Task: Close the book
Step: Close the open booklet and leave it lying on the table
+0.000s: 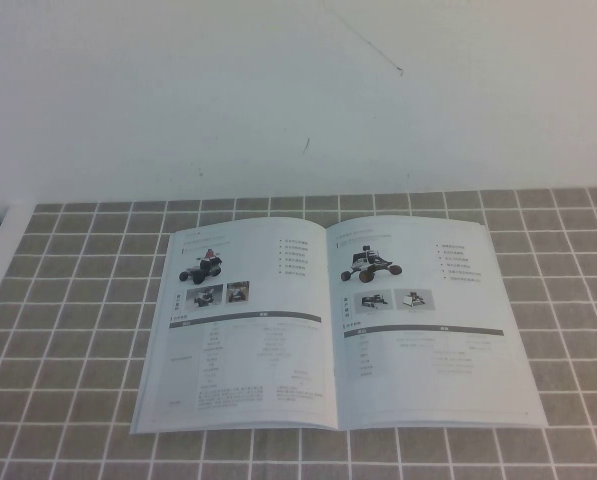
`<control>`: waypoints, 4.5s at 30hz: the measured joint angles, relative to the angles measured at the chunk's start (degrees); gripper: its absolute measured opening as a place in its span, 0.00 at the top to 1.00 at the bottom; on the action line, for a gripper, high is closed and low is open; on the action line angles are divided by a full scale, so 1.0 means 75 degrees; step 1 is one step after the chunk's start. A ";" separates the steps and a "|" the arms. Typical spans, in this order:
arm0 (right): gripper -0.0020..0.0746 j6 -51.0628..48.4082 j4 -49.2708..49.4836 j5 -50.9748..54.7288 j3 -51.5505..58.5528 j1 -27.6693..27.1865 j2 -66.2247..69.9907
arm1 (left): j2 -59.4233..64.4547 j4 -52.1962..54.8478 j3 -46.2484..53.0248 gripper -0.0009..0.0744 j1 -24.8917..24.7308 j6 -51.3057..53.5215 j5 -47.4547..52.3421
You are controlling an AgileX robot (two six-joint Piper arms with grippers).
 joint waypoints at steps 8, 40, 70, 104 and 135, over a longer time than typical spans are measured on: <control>0.98 -0.0150 0.0849 -0.0201 -0.0191 0.0000 0.0000 | 0.0000 -0.0736 0.0000 0.99 0.0000 -0.0448 -0.0460; 0.98 -0.3584 0.3203 0.8847 -0.5260 0.0000 0.7488 | 0.6091 -0.1353 -0.4125 0.99 0.0000 -0.0468 0.5284; 0.98 -0.6421 0.5372 0.7515 -0.9063 0.1380 1.4958 | 1.2058 -1.0295 -0.6228 0.95 0.0000 0.8182 0.6696; 0.98 -0.6281 0.5238 0.7579 -0.9212 0.1366 1.5751 | 1.4432 -0.9689 -0.7471 0.08 0.0204 0.7499 0.6757; 0.98 -0.6072 0.5238 0.7824 -0.9282 0.1324 1.5774 | 1.4522 -0.3666 -0.9682 0.13 0.0343 0.2715 0.8944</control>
